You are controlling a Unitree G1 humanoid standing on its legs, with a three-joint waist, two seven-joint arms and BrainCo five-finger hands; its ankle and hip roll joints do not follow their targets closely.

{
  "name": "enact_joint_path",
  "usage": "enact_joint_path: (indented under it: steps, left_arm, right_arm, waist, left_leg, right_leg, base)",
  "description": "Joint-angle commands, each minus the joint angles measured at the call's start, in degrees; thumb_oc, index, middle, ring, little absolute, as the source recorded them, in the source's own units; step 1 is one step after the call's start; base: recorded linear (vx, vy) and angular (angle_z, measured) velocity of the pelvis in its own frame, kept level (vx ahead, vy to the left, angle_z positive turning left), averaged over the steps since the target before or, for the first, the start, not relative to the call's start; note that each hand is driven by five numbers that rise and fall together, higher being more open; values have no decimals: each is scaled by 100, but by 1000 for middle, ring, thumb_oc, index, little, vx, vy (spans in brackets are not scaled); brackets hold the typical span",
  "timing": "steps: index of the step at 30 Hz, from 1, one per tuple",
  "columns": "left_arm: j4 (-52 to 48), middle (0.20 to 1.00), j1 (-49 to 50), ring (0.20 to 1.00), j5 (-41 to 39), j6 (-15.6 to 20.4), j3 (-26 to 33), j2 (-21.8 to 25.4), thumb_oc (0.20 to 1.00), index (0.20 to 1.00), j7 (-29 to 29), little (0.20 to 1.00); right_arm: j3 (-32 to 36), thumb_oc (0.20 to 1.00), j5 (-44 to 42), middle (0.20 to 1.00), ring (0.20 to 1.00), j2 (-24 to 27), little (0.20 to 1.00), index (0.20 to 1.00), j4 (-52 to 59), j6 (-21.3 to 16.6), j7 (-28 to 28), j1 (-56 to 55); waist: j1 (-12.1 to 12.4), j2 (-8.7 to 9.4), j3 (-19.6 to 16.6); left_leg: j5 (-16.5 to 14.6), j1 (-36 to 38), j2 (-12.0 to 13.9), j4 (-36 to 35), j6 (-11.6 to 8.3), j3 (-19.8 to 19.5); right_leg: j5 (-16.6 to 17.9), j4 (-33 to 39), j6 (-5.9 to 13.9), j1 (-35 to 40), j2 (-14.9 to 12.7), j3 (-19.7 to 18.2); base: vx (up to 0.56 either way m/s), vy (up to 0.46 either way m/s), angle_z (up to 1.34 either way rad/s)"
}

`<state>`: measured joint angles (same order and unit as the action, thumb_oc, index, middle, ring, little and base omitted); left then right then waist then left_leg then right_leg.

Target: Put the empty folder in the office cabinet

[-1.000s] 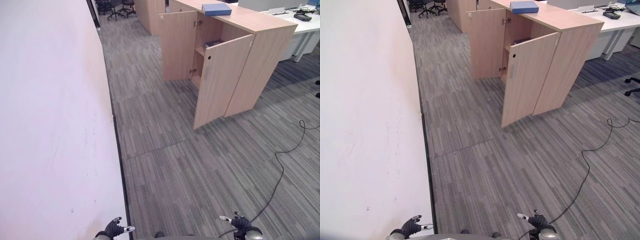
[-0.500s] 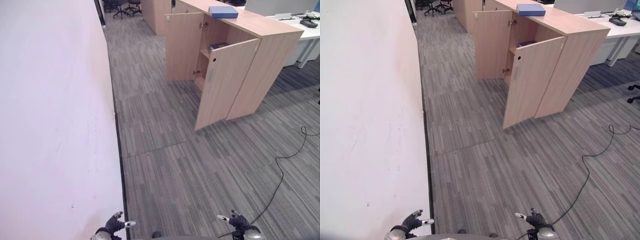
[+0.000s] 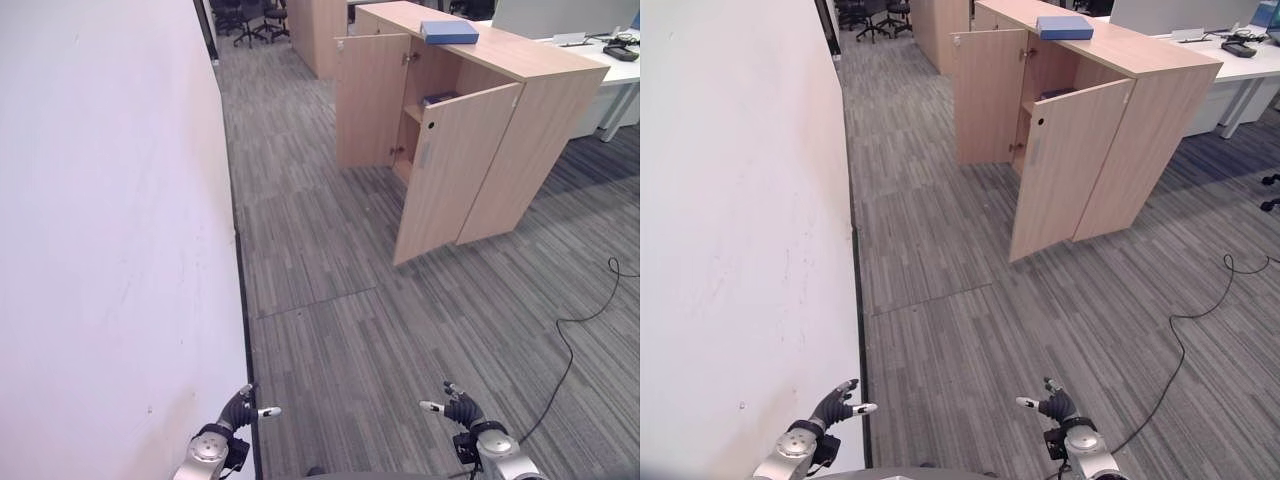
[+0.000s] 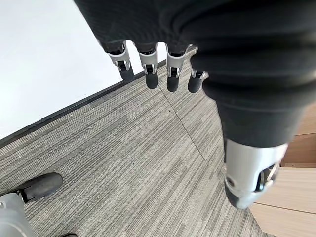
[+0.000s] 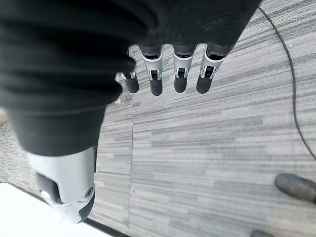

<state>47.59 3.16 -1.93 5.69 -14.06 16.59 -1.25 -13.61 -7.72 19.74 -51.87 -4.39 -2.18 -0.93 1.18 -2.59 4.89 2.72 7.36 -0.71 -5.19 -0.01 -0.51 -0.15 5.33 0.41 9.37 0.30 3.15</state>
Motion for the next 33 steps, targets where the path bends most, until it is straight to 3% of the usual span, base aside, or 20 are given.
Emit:
enact_joint_path:
  steps: [1, 10, 15, 16, 17, 18, 19, 20, 22, 24, 27, 28, 30, 33]
  left_arm:
    - [81, 1000, -307, 1000, -75, 220, -122, 121, 1000, 1000, -20, 1000]
    - [101, 1000, -319, 1000, -206, 188, -73, 117, 1000, 1000, 8, 1000]
    - [150, 1000, -398, 1000, -333, 144, -45, 117, 1000, 1000, 29, 1000]
    - [171, 1000, -443, 1000, -372, 142, -34, 118, 1000, 1000, 33, 1000]
    - [131, 1000, -528, 1000, -439, 121, -27, 162, 1000, 1000, 48, 1000]
    - [131, 1000, -532, 1000, -440, 120, -28, 164, 1000, 1000, 48, 1000]
    - [81, 1000, -609, 1000, -466, 122, -31, 183, 1000, 1000, 45, 1000]
    - [81, 1000, -611, 1000, -466, 122, -32, 183, 1000, 1000, 44, 1000]
    - [98, 1000, -634, 1000, -484, 128, -50, 164, 1000, 1000, 76, 1000]
    - [97, 1000, -652, 1000, -542, 141, -50, 151, 1000, 1000, 90, 1000]
    - [58, 1000, -614, 1000, -571, 117, -29, 184, 1000, 1000, 126, 1000]
    - [61, 1000, -615, 1000, -571, 118, -28, 187, 1000, 1000, 127, 1000]
    - [67, 1000, -680, 1000, -580, 148, -24, 229, 1000, 1000, 185, 1000]
    - [137, 1000, -705, 1000, -569, 157, 7, 253, 1000, 1000, 202, 1000]
  right_arm:
    - [-54, 1000, 68, 1000, 1000, 72, 1000, 1000, -20, -149, 21, 106]
    - [22, 1000, -14, 1000, 1000, 106, 1000, 1000, -112, -101, 10, 53]
    - [98, 1000, -95, 1000, 1000, 136, 1000, 1000, -369, -58, 7, 92]
    - [109, 1000, -131, 1000, 1000, 130, 1000, 1000, -435, -63, 4, 124]
    - [173, 1000, -210, 1000, 1000, 158, 1000, 1000, -397, -77, -23, 139]
    - [175, 1000, -210, 1000, 1000, 157, 1000, 1000, -397, -77, -22, 142]
    - [252, 1000, -291, 1000, 1000, 207, 1000, 1000, -345, -100, -55, 135]
    - [253, 1000, -291, 1000, 1000, 207, 1000, 1000, -345, -99, -54, 136]
    - [279, 1000, -284, 1000, 1000, 249, 1000, 1000, -332, -80, -96, 150]
    - [318, 1000, -325, 1000, 1000, 258, 1000, 1000, -356, -71, -118, 174]
    - [301, 1000, -395, 1000, 1000, 251, 1000, 1000, -259, -84, -190, 280]
    - [299, 1000, -395, 1000, 1000, 247, 1000, 1000, -261, -85, -190, 282]
    - [221, 1000, -446, 1000, 1000, 238, 1000, 1000, -325, -118, -278, 498]
    - [193, 1000, -472, 1000, 1000, 190, 1000, 1000, -433, -123, -285, 584]
  waist:
    - [129, 283, 45]
    - [58, 233, 87]
    - [17, 199, 198]
    - [19, 204, 258]
    - [8, 275, 414]
    - [-1, 275, 400]
    - [-37, 354, 515]
    - [-41, 350, 513]
    - [-41, 427, 615]
    - [27, 447, 636]
    - [303, 349, 637]
    - [297, 377, 658]
    - [582, 422, 713]
    - [707, 503, 703]
  left_leg:
    - [-476, 93, 222, 19, -227, -107]
    - [-451, 58, 277, 19, -269, -131]
    - [-422, 37, 433, 72, -327, -103]
    - [-436, -65, 492, 234, -350, -99]
    - [-520, -447, 532, 900, -459, -48]
    - [-547, -500, 532, 958, -461, -62]
    - [-604, -845, 571, 1713, -548, 182]
    - [-621, -870, 576, 1751, -550, 175]
    - [-431, -1293, 695, 2476, -519, 357]
    - [-334, -1680, 755, 2400, -444, 504]
    - [325, -2114, 817, 1306, -492, 258]
    - [341, -2063, 787, 1262, -490, 268]
    - [543, -2651, 838, 453, -598, 1]
    - [630, -2859, 913, 233, -616, 101]
  right_leg:
    - [-274, -33, 622, -31, -468, -193]
    - [-307, -38, 556, -70, -373, -233]
    - [-447, -372, 452, -261, -239, -260]
    - [-518, -527, 404, -352, -199, -280]
    - [-615, -719, 328, -436, -155, -270]
    - [-620, -732, 327, -463, -154, -260]
    - [-671, -802, 251, -400, -180, -191]
    - [-671, -803, 250, -407, -175, -187]
    - [-724, -842, 198, -291, -205, -132]
    - [-864, -853, 191, -158, -227, -106]
    - [-1151, -841, 180, 155, -40, -267]
    - [-1182, -857, 182, 180, -70, -260]
    - [-1457, -792, 180, 583, -79, -541]
    - [-1622, -723, 205, 880, -164, -714]
  base:
    - [7, -33, 1]
    - [21, -63, 0]
    - [19, -100, 0]
    - [-69, -150, 0]
    - [-69, -122, 0]
    - [-53, -188, 21]
    - [-7, -94, 22]
    - [14, -142, 30]
    - [122, -79, 9]
    - [261, -1, 14]
    - [316, 64, -4]
    - [233, 55, -10]
    - [368, 79, -5]
    - [341, 123, -30]
